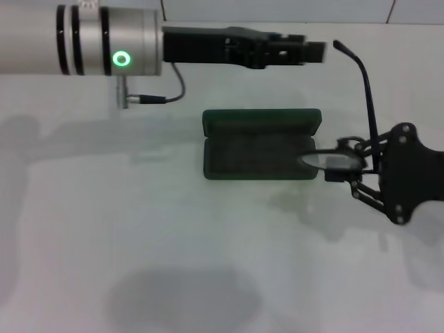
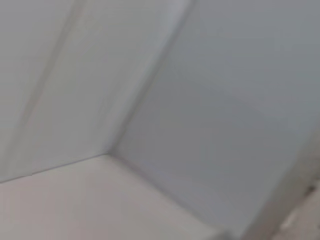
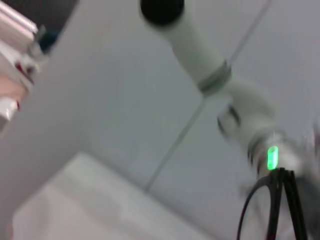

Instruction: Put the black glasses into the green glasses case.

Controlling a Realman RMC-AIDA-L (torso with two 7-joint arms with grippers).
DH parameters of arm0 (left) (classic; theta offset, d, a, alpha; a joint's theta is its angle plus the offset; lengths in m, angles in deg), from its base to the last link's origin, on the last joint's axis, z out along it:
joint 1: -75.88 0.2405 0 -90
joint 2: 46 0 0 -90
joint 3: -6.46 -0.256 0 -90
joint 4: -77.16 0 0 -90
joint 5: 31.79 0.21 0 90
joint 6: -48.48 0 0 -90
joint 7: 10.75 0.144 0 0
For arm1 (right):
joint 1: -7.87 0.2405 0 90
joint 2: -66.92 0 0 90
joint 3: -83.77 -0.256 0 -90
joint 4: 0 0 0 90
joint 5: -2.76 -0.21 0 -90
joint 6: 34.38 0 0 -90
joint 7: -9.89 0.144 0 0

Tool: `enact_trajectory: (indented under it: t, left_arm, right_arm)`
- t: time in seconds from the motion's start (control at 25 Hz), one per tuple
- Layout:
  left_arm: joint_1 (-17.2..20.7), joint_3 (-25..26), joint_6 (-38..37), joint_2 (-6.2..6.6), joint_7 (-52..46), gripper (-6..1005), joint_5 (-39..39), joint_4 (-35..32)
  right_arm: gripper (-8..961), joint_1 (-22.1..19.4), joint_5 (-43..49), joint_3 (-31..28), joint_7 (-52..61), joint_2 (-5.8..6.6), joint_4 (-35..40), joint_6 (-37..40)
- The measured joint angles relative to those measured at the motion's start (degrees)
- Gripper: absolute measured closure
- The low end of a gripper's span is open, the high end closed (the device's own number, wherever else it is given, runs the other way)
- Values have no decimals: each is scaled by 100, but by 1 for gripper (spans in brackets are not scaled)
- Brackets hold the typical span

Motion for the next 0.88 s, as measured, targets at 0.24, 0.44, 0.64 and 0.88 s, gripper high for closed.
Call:
enact_trajectory:
  t: [0.24,0.44,0.64,0.88]
  left_arm:
    - [-18,-53,1105,-289,346,409,722,84]
    - [-97,-599,1015,-348,1118,409,-109,211]
    - [-39,-741,200,-309,1779,409,-579,103]
    - [111,-717,-401,-273,2160,409,-586,9]
  right_arm:
    - [839,53,-560,221,-352,-4,-251,886]
    - [838,644,-584,520,-237,9,-1051,744]
    - [836,1011,-591,476,-219,41,-1805,180]
    - [834,982,-704,418,-216,46,-1874,-25]
